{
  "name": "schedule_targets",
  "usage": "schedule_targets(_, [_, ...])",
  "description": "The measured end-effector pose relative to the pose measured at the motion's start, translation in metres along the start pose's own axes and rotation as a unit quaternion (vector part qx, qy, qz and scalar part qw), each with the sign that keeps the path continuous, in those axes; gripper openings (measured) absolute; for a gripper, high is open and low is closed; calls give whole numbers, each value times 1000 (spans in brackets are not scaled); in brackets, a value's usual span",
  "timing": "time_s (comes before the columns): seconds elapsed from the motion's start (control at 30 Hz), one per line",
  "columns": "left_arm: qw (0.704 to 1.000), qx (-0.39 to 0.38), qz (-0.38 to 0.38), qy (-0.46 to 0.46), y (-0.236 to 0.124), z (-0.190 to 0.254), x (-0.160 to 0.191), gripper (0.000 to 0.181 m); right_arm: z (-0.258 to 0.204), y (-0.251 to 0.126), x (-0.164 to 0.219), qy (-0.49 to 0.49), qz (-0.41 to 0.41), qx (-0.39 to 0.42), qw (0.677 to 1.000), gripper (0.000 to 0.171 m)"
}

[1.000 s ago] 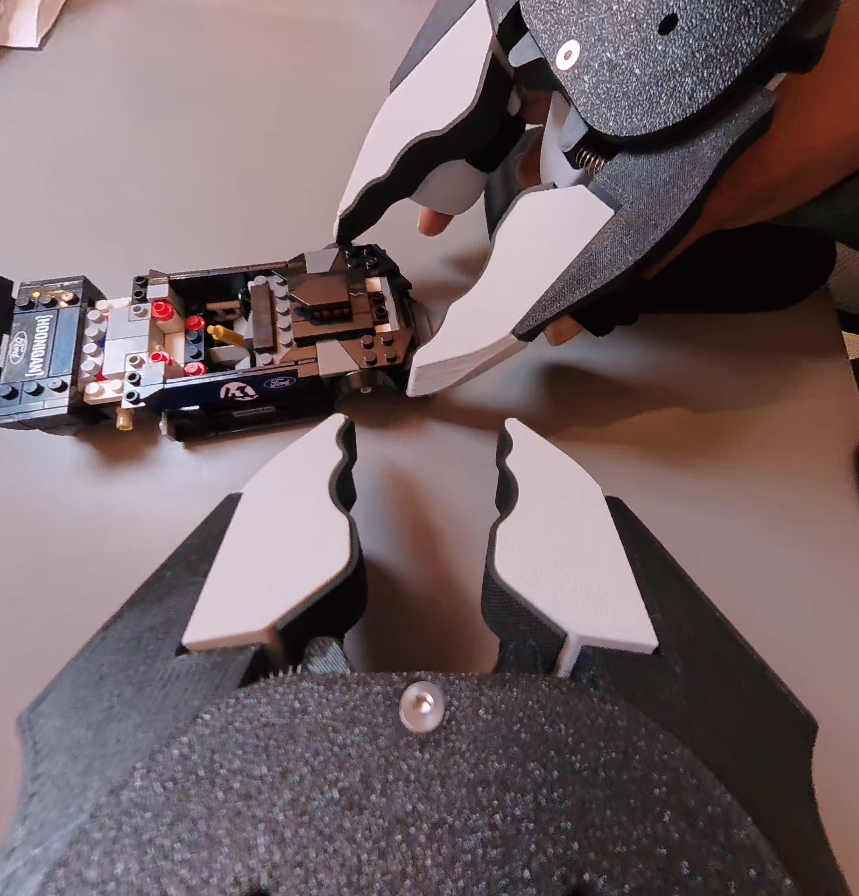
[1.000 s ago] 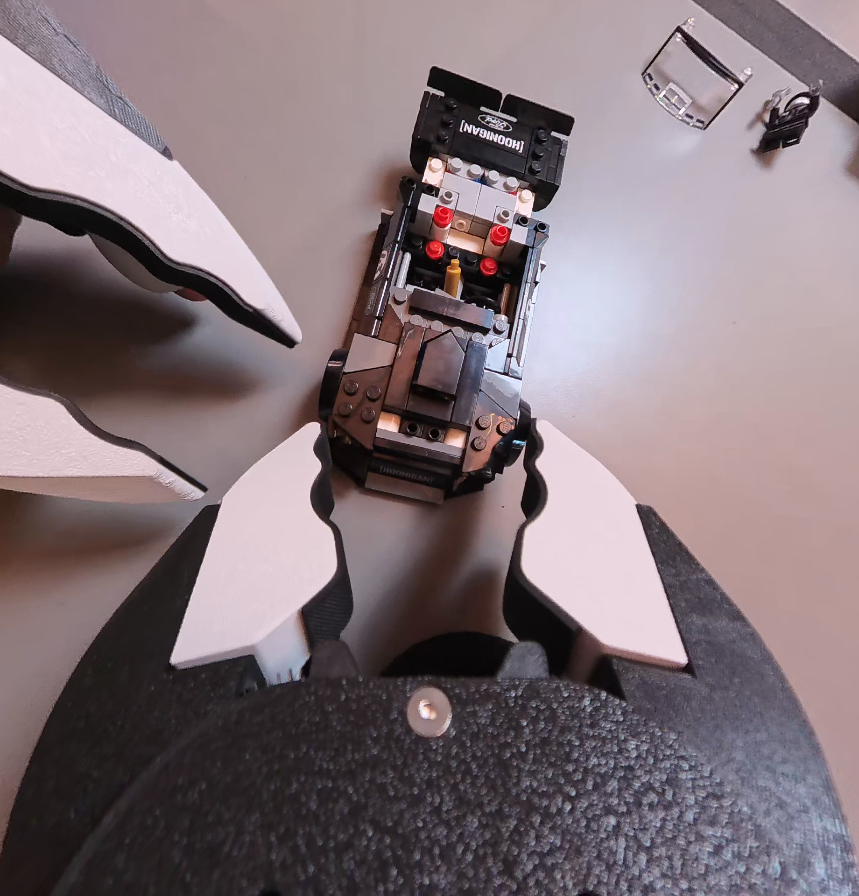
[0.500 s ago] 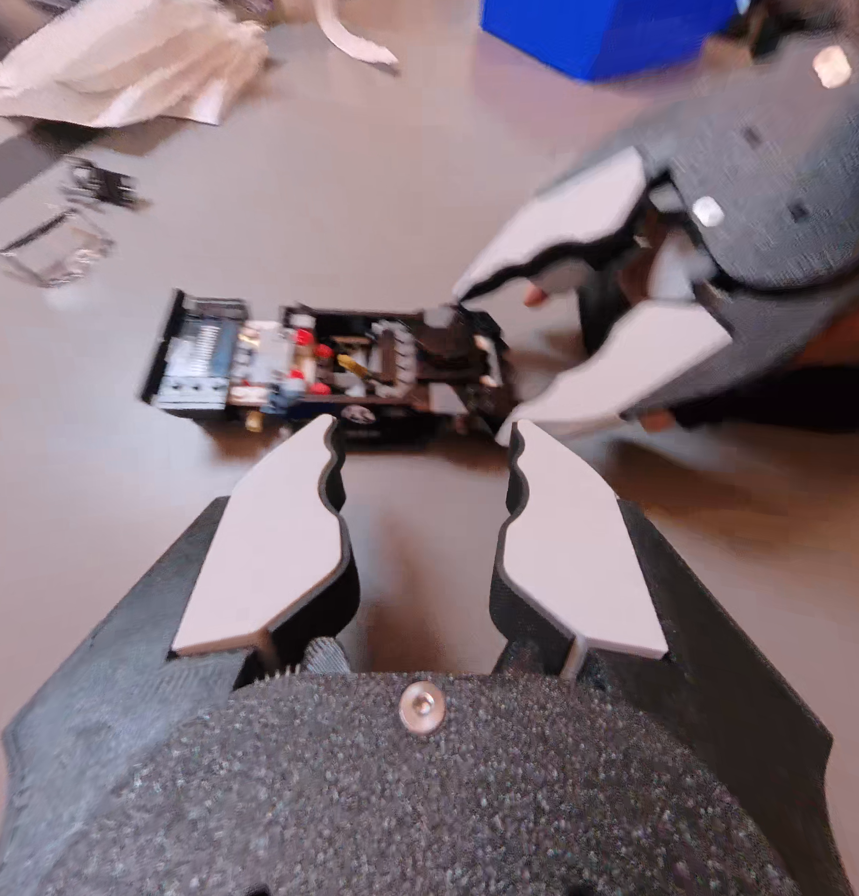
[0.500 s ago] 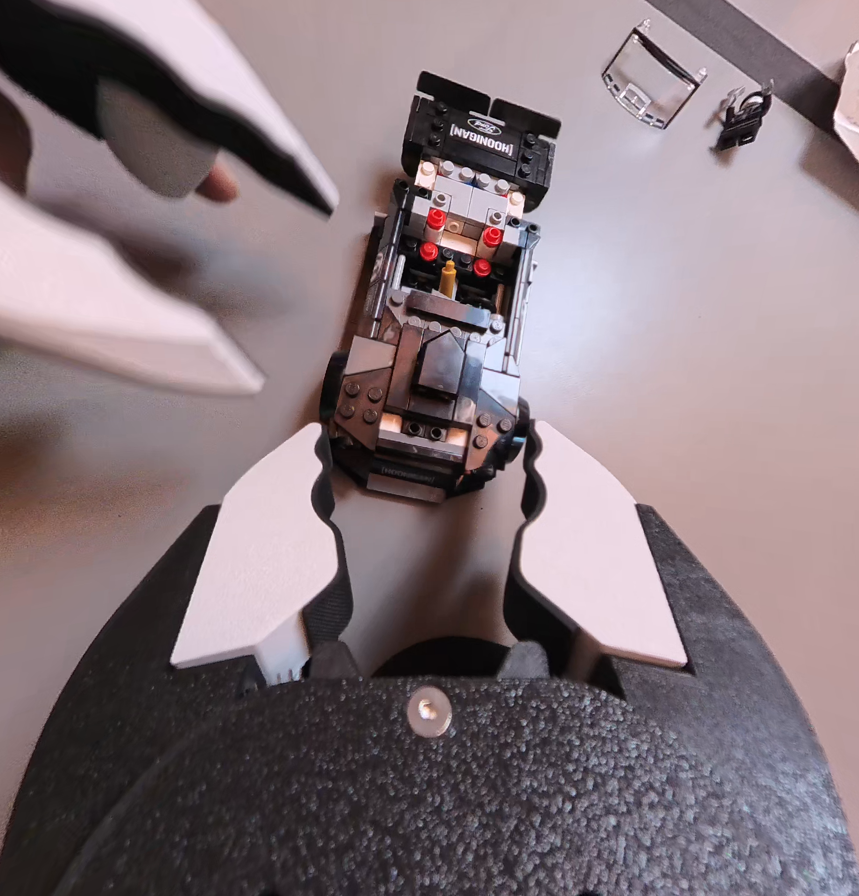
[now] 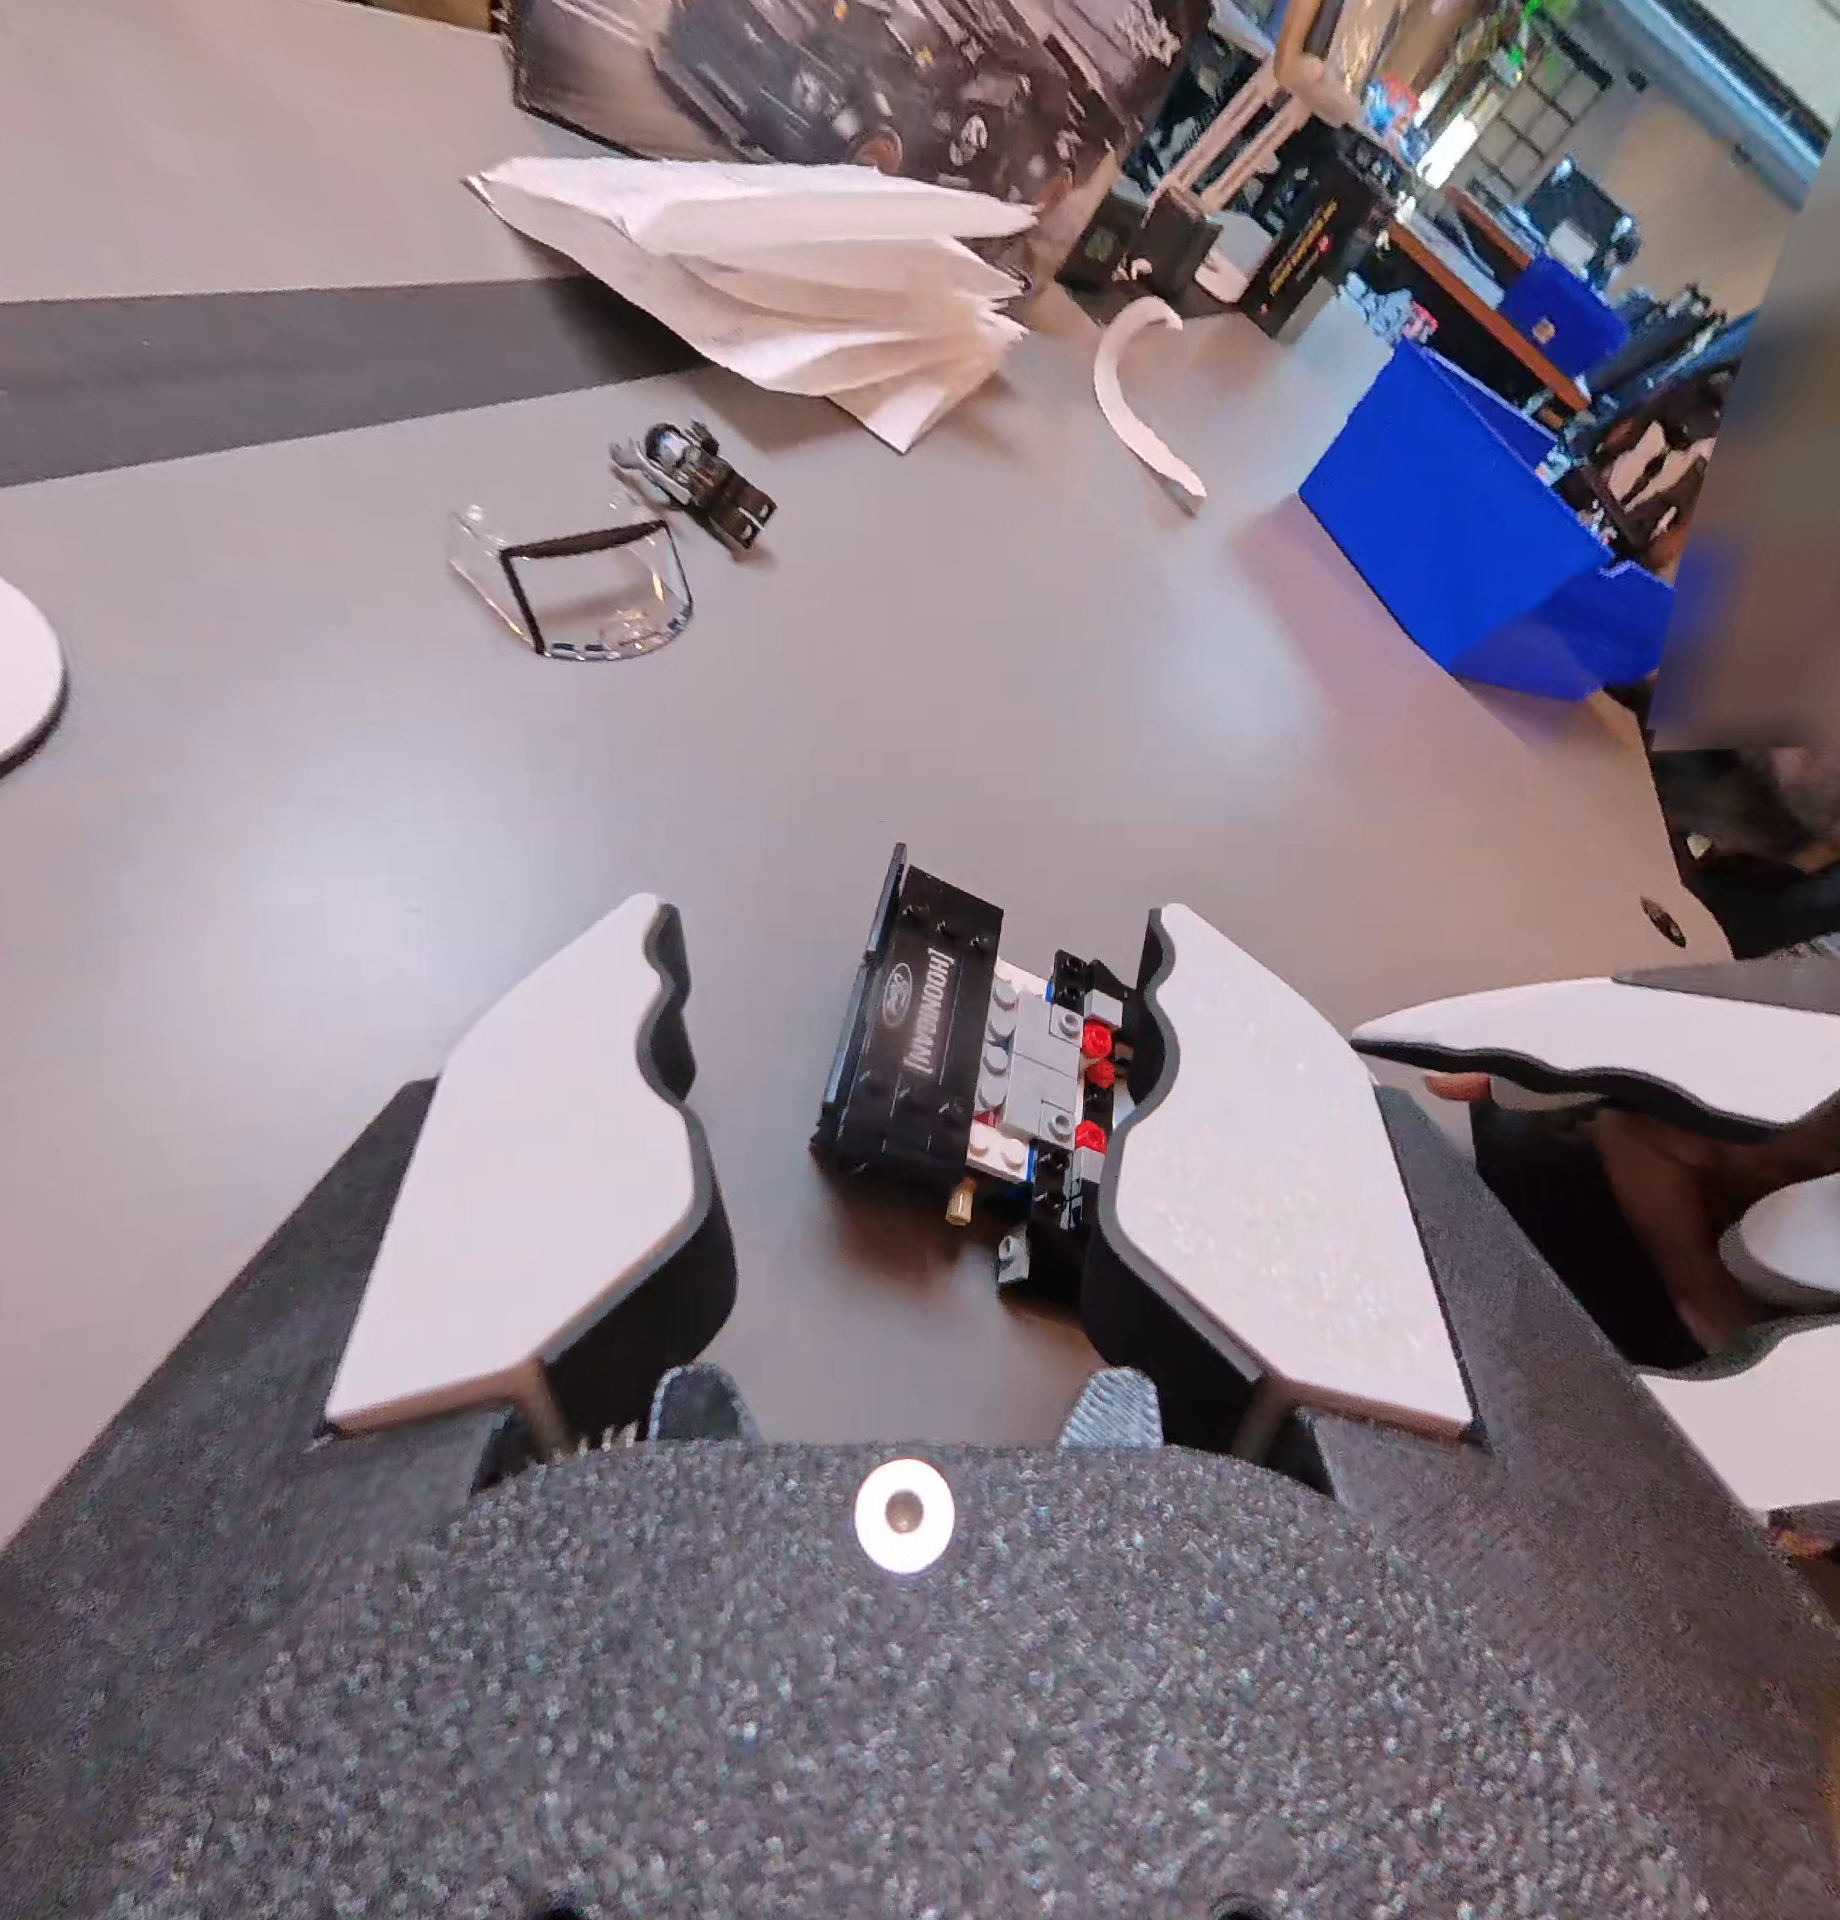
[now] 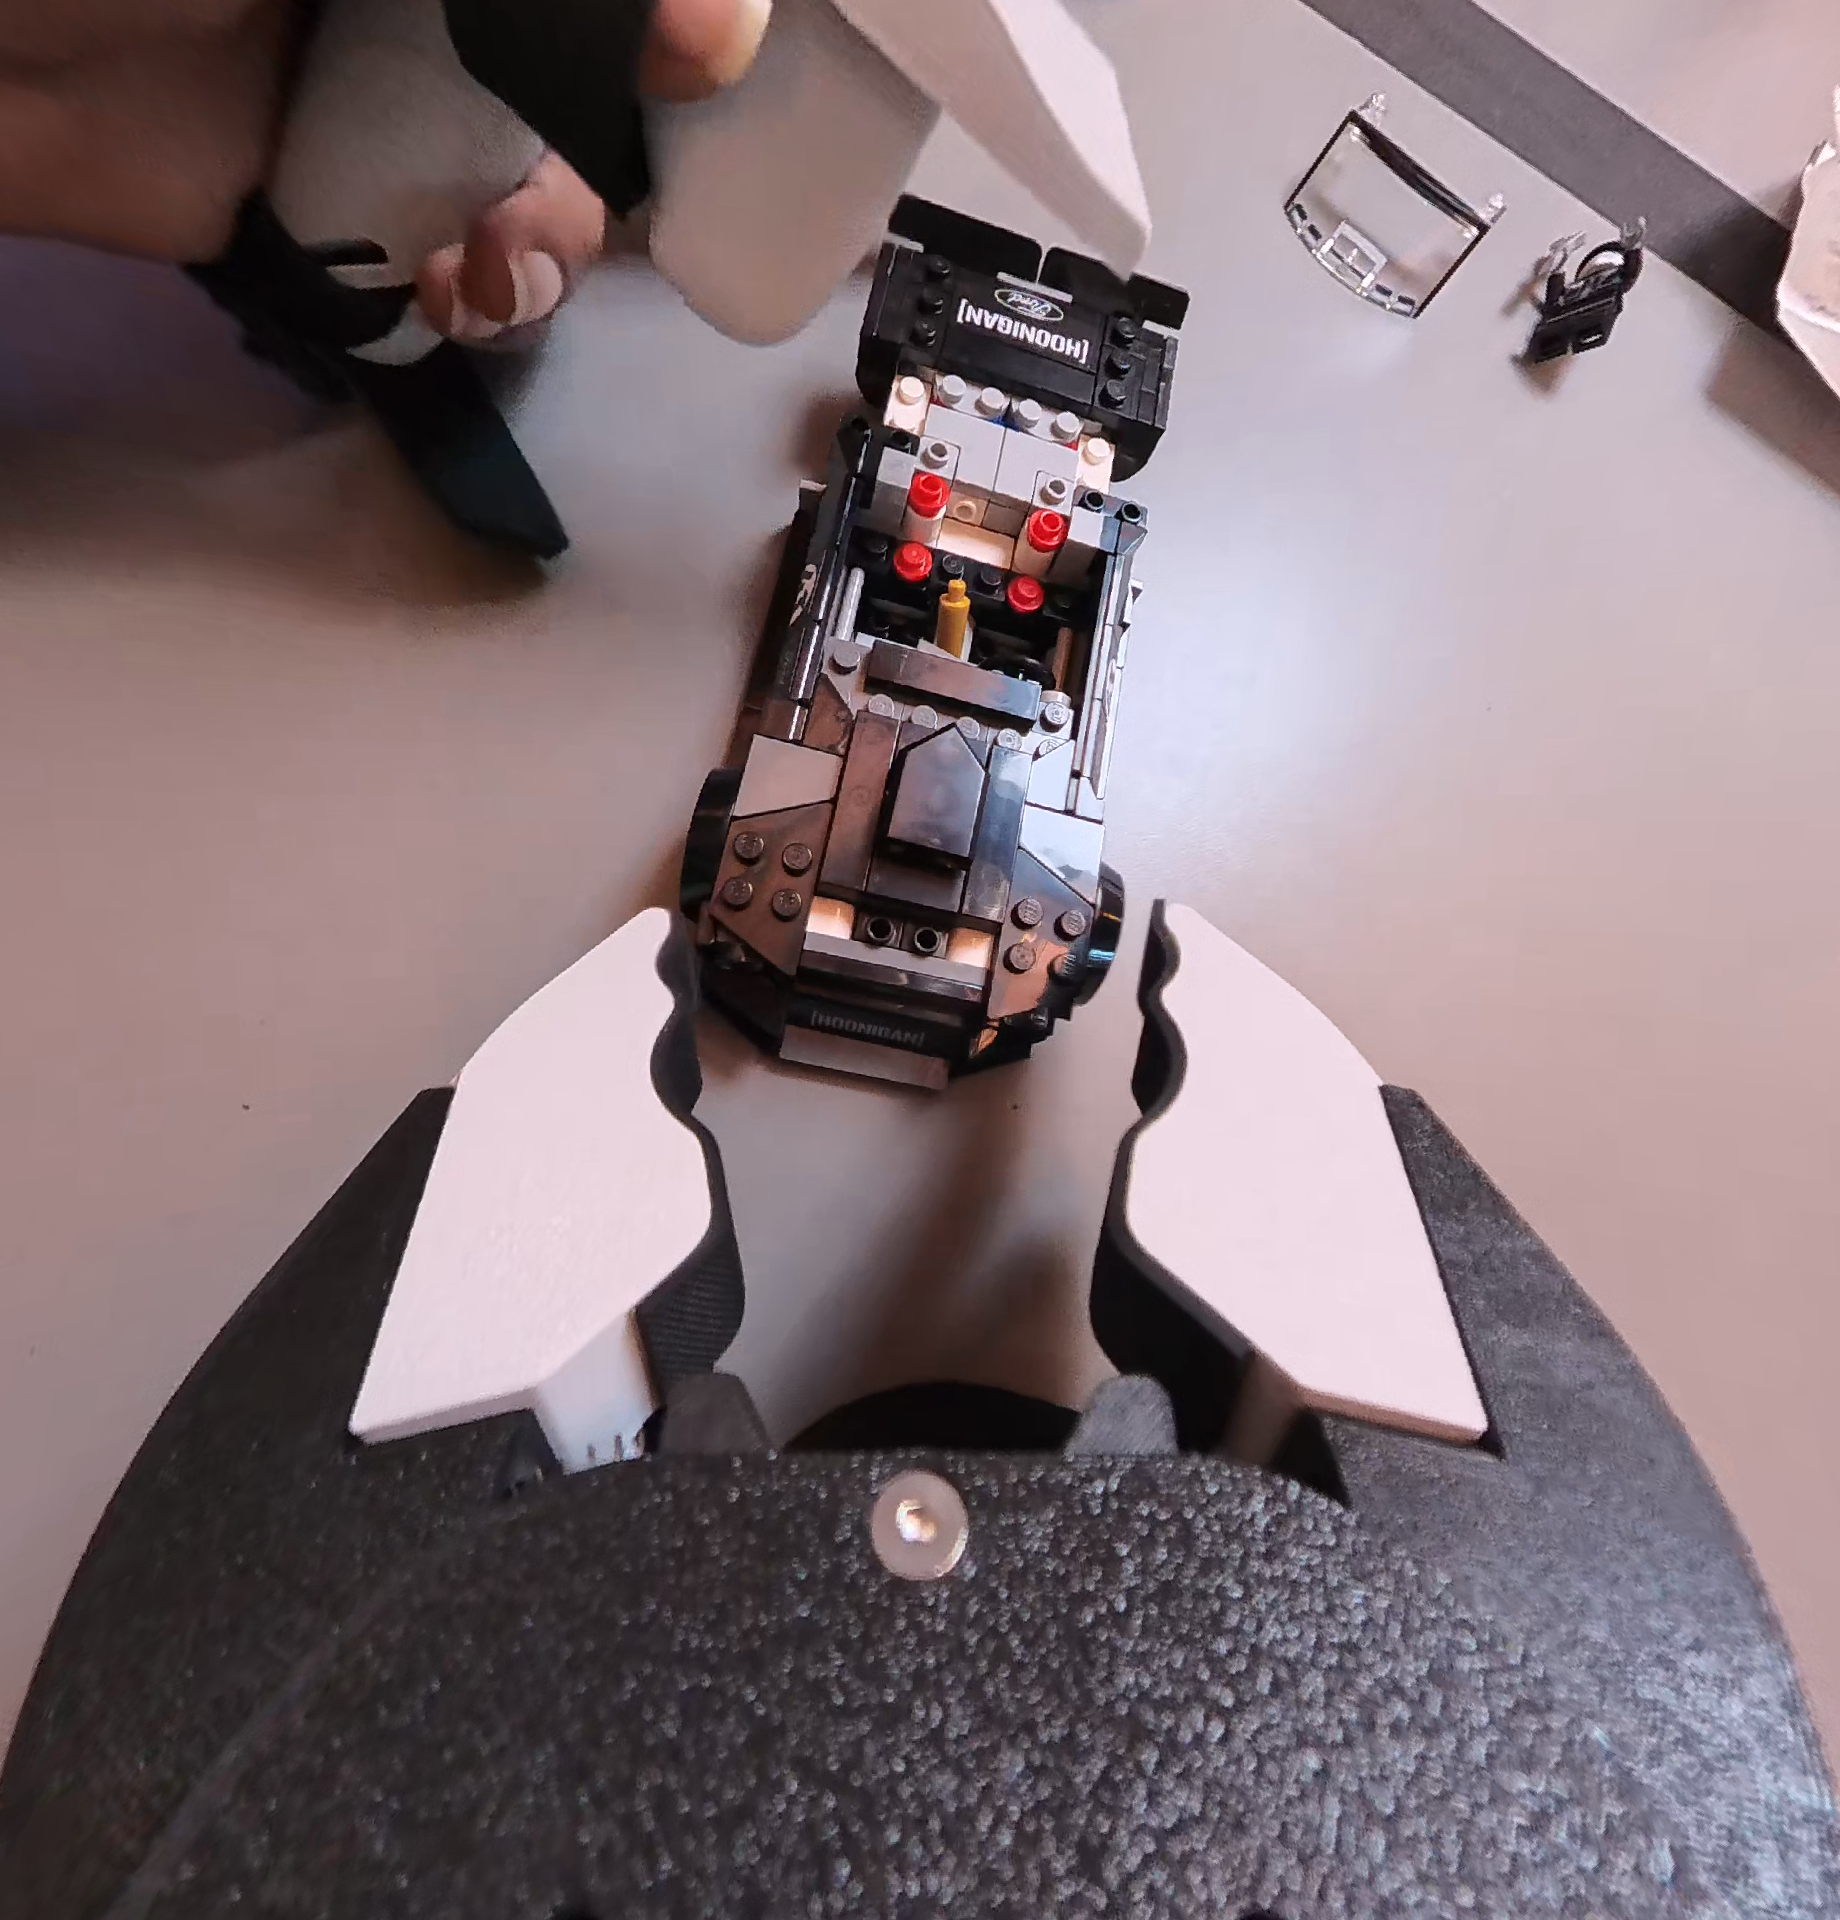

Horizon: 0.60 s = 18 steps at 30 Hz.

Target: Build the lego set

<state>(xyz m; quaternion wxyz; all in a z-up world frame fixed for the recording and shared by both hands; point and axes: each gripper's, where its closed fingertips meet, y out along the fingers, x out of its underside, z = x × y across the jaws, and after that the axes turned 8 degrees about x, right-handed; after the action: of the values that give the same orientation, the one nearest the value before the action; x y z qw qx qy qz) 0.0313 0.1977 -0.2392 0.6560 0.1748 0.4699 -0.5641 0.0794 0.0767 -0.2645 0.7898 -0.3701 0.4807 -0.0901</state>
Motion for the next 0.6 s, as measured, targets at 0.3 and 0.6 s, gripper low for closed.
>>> schedule_targets(0.3, [999, 22, -21, 14, 4, 7, 7, 74, 6, -26, 0, 8, 31, -12, 999, 58])
schedule_targets(0.6, [997, 38, -57, 21, 10, 12, 16, 62, -31, -28, 9, -19, 17, -67, 997, 0])
